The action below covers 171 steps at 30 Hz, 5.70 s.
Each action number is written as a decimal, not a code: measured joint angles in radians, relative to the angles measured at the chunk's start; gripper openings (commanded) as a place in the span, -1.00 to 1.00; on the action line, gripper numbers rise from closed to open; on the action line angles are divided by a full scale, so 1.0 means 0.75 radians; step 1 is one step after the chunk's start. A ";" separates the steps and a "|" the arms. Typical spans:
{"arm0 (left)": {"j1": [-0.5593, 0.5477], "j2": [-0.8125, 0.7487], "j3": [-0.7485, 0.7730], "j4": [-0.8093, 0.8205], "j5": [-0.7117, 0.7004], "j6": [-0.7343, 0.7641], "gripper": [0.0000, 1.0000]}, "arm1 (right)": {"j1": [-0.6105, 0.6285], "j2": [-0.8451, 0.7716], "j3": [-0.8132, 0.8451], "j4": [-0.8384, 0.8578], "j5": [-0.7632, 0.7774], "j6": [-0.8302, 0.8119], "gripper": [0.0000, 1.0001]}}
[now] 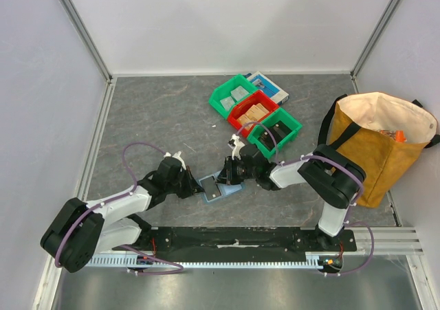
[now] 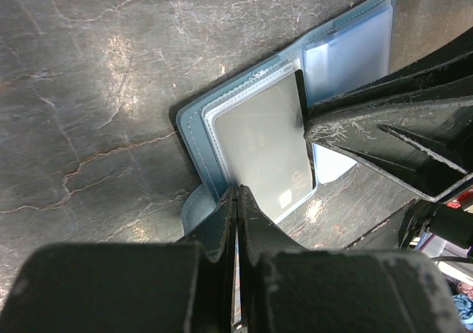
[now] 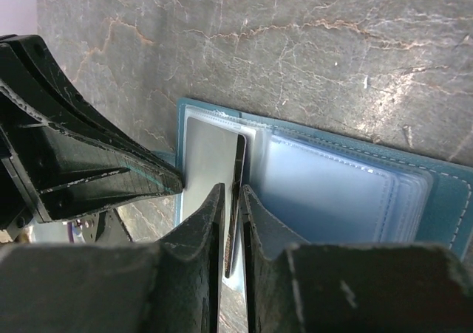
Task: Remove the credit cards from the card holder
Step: Remove the credit card from the card holder, then place the credit card in the storage box.
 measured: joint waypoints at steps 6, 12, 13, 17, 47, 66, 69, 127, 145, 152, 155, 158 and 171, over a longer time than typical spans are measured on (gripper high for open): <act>0.001 0.000 -0.004 0.007 0.002 0.000 -0.96 | -0.022 0.036 -0.021 0.089 -0.065 0.029 -0.87; 0.001 -0.001 -0.006 0.011 0.002 0.000 -0.96 | -0.040 0.049 -0.032 0.137 -0.096 0.039 -1.00; 0.000 -0.003 -0.007 0.013 0.002 0.000 -0.96 | -0.047 0.049 -0.040 0.146 -0.105 0.039 -1.00; 0.000 -0.014 -0.017 0.020 0.000 0.000 -0.96 | -0.078 0.049 -0.065 0.161 -0.132 0.040 -1.00; -0.008 -0.163 0.152 -0.178 0.014 0.003 -0.72 | -0.144 -0.107 -0.024 -0.108 -0.079 -0.115 -0.33; -0.023 0.179 0.099 0.041 0.078 0.007 -0.97 | -0.144 -0.026 0.095 -0.214 -0.133 -0.198 -0.32; -0.023 0.179 0.087 0.066 0.081 0.007 -0.97 | -0.146 -0.018 0.103 -0.214 -0.156 -0.205 -0.37; -0.133 -0.395 -0.096 0.532 0.014 -0.182 0.64 | -0.140 -0.866 -0.515 0.443 0.296 0.482 -1.00; -0.270 -0.189 -0.096 0.945 0.011 -0.271 -0.96 | -0.067 -0.907 -0.553 0.508 0.404 0.529 -0.98; -0.275 -0.263 -0.066 0.804 0.004 -0.191 -0.97 | -0.067 -1.012 -0.556 0.382 0.422 0.417 -0.41; -0.271 -0.331 0.038 0.543 -0.003 -0.053 -0.97 | -0.076 -1.133 -0.514 0.207 0.423 0.279 -0.22; -0.269 -0.357 0.232 0.227 -0.003 0.124 -0.96 | -0.094 -1.282 -0.417 -0.033 0.425 0.075 -0.03; -0.268 -0.270 0.881 -0.776 0.228 0.990 -0.96 | -0.109 -1.445 0.073 -0.723 -0.034 -0.813 0.39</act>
